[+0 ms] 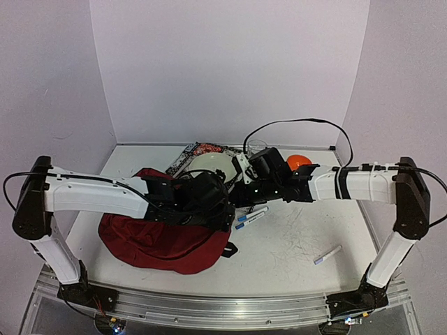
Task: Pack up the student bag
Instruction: Hold the largest pocket of the student bag, then zip the student bag into the largest pocket of the bag, then pick up the lower front pocket of the student bag, then hold the student bag at the center of the board.
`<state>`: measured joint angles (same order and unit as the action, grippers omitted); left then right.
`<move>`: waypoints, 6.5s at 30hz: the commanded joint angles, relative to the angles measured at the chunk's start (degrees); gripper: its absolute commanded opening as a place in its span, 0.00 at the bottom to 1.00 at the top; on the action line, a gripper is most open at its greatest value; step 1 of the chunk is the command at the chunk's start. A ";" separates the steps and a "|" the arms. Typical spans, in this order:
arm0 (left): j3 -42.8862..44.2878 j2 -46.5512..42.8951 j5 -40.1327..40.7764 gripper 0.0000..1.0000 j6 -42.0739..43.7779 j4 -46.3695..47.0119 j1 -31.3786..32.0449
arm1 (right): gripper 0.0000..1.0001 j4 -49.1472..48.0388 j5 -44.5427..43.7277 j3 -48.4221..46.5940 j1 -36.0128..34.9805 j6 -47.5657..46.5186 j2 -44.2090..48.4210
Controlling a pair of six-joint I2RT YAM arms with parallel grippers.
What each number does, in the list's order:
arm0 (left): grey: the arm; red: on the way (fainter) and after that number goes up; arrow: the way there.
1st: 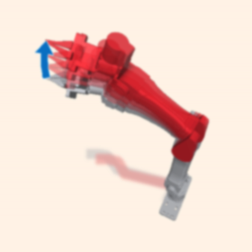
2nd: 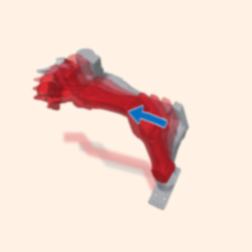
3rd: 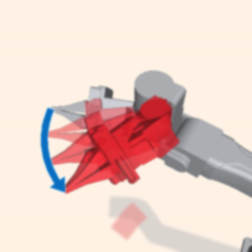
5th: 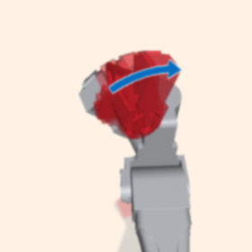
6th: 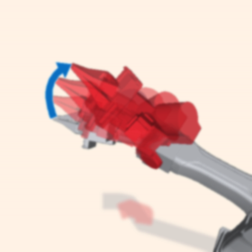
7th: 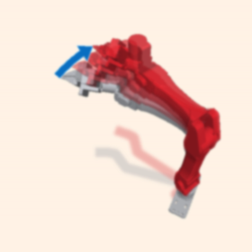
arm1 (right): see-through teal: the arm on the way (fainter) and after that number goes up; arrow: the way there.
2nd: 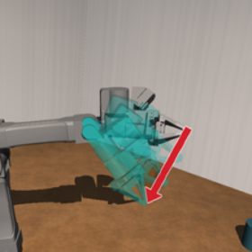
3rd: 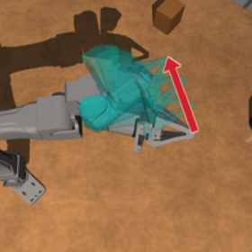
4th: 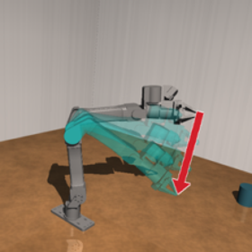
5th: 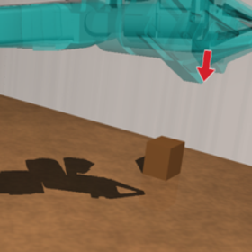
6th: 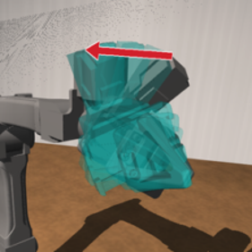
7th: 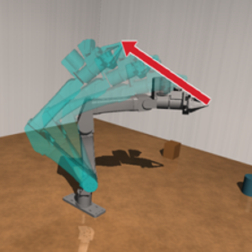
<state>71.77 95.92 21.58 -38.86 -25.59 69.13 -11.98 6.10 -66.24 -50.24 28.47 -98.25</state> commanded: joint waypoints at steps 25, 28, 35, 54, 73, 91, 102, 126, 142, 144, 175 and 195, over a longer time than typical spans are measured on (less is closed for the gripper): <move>-7.87 -4.79 -17.14 0.00 14.02 -0.47 8.37 | 0.00 1.07 0.30 -8.63 4.59 -2.50 -4.30; -9.68 -7.84 -17.59 0.00 13.79 -1.07 9.71 | 0.00 1.25 0.35 -11.55 4.73 -3.37 -7.00; -14.01 -14.38 -19.29 0.00 13.64 -1.39 11.48 | 0.00 1.34 1.16 -16.32 4.92 -4.90 -12.85; -15.43 -19.88 -17.21 0.00 16.50 -1.39 17.87 | 0.00 1.25 3.18 -35.68 4.90 -6.30 -28.97; -20.78 -22.90 -9.73 0.02 13.23 -0.13 18.96 | 0.00 1.52 10.86 -38.13 6.95 -3.81 -29.43; -14.56 -21.57 -0.33 0.61 9.68 3.89 7.21 | 0.39 -2.12 11.31 -11.97 6.91 1.85 -10.55; -13.20 -25.18 -1.45 0.80 11.62 -1.96 -9.52 | 0.63 -1.83 14.80 -14.43 4.52 7.77 -15.11; 20.77 13.71 -10.64 0.72 21.95 -23.60 -17.01 | 0.67 -1.65 12.44 -9.13 7.71 7.65 -14.59; 24.08 19.61 -6.30 0.62 26.62 -31.63 -17.01 | 0.67 -1.65 9.64 -8.90 8.32 7.65 -13.93; 24.15 19.65 -6.96 0.59 26.93 -31.98 -17.01 | 0.67 -1.65 9.79 -9.07 8.32 7.55 -13.90; 24.96 15.77 -0.94 0.00 21.65 -30.14 -17.10 | 0.67 -3.58 19.54 -15.64 6.76 6.42 -20.11; -2.04 -1.06 -8.83 0.01 10.43 -10.33 -17.07 | 0.53 -5.65 27.96 -24.24 3.40 8.90 -30.59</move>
<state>73.00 97.46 15.11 -25.37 -38.71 52.16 -16.06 30.03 -88.84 -46.38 36.46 -127.84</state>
